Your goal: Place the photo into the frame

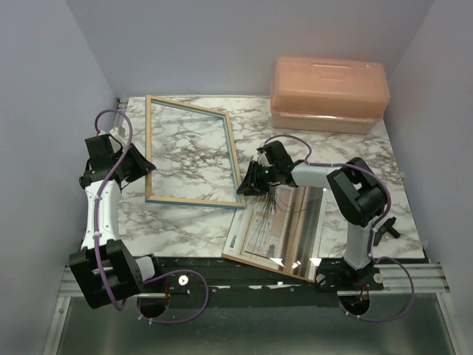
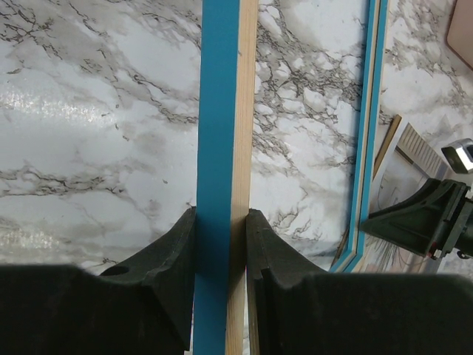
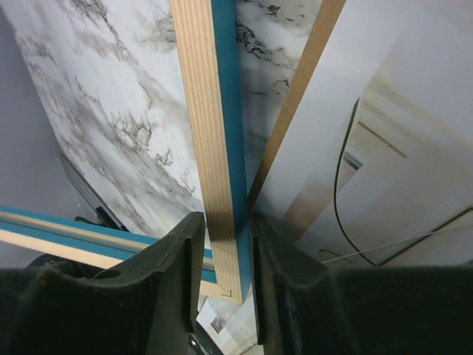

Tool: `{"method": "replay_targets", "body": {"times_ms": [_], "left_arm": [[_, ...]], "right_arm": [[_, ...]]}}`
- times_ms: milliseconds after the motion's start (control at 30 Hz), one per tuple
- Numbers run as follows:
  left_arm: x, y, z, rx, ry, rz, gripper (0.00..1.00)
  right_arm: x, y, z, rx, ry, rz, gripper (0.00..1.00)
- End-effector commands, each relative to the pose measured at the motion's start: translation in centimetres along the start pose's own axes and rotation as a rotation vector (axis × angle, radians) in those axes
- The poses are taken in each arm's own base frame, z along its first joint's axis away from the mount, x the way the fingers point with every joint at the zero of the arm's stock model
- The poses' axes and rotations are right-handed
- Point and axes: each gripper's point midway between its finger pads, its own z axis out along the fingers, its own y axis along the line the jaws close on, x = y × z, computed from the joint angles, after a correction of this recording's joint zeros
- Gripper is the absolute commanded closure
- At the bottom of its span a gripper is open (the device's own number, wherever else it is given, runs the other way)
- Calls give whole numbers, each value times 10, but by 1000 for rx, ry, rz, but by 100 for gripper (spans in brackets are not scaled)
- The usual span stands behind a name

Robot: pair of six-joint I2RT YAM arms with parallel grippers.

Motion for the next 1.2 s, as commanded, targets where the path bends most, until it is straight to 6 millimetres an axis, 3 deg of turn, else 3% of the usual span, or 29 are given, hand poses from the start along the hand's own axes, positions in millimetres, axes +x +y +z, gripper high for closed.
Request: {"method": "replay_targets", "body": {"times_ms": [0,133,267,333,367,433,467,600,867,1167], "left_arm": [[5,11,-4,-56,5,19,100],[5,10,-5,-53,4,19,100],[3,12,-6,-72,-3,13,97],[1,14,-7,-88,-10,4,75],[0,13,-8,-89,-13,4,56],[-1,13,-9,-90,-19,7,34],[-2,13,-10,-94,-23,7,25],[-4,17,-14,-124,-40,14,10],[-11,28,-30,-219,-127,27,1],[-12,13,-33,-136,-166,45,1]], "right_arm": [[12,-9,18,35,40,10,65],[18,-13,30,74,60,-4,73],[22,-18,37,107,71,5,93],[23,-20,39,114,71,20,99],[23,-20,39,117,69,27,99],[22,-20,40,121,65,42,100],[22,-18,40,117,65,46,100],[19,-14,41,117,54,79,100],[16,-14,48,144,28,116,100],[16,-12,57,158,-10,145,100]]}}
